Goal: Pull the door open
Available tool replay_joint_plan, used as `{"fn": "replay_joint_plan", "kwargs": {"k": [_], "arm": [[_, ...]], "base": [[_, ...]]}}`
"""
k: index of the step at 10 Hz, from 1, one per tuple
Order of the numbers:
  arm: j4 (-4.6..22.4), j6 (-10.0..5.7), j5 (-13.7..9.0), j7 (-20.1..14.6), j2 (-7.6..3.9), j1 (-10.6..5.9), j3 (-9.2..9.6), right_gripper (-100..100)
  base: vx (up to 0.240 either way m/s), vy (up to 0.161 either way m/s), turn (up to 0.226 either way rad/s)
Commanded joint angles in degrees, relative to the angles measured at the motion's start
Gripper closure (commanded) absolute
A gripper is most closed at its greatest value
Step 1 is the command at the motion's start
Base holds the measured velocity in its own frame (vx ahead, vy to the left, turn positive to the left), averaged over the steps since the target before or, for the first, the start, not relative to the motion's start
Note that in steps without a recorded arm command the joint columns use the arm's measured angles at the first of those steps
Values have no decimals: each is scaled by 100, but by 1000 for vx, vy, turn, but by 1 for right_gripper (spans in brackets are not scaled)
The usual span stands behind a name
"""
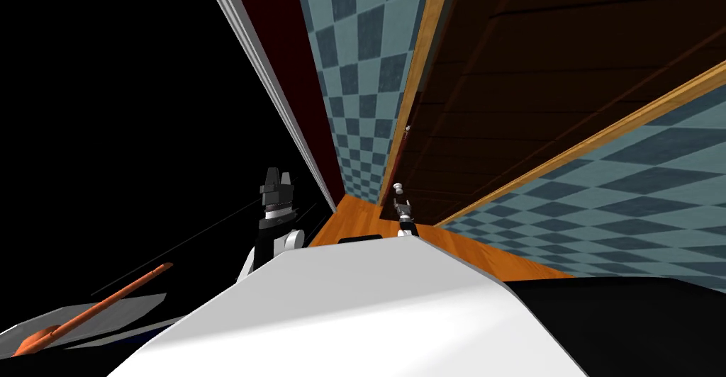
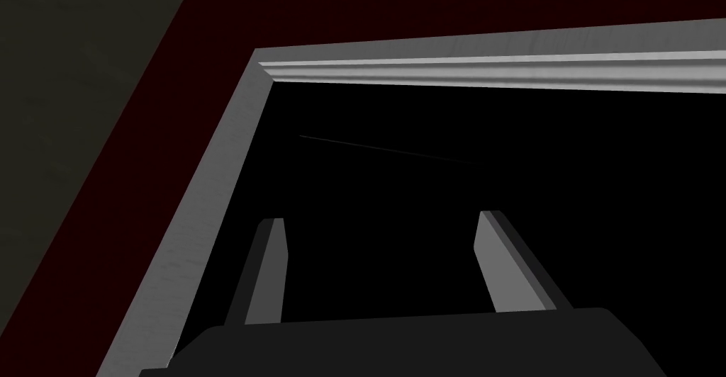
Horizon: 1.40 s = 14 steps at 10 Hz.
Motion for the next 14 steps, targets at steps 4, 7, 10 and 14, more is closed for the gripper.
{"fn": "replay_joint_plan", "kwargs": {"k": [4, 7, 10, 14], "arm": [[385, -39, 30, -127, 27, -204, -393, -100], [705, -70, 60, -207, 48, -373, -722, -100], [908, -90, 80, -258, 61, -481, -930, -100], [1128, -121, 103, -303, 88, -595, -1138, -100]], "base": [[9, -32, 167], [37, -43, 202], [16, -30, 112], [11, -28, 131]]}}
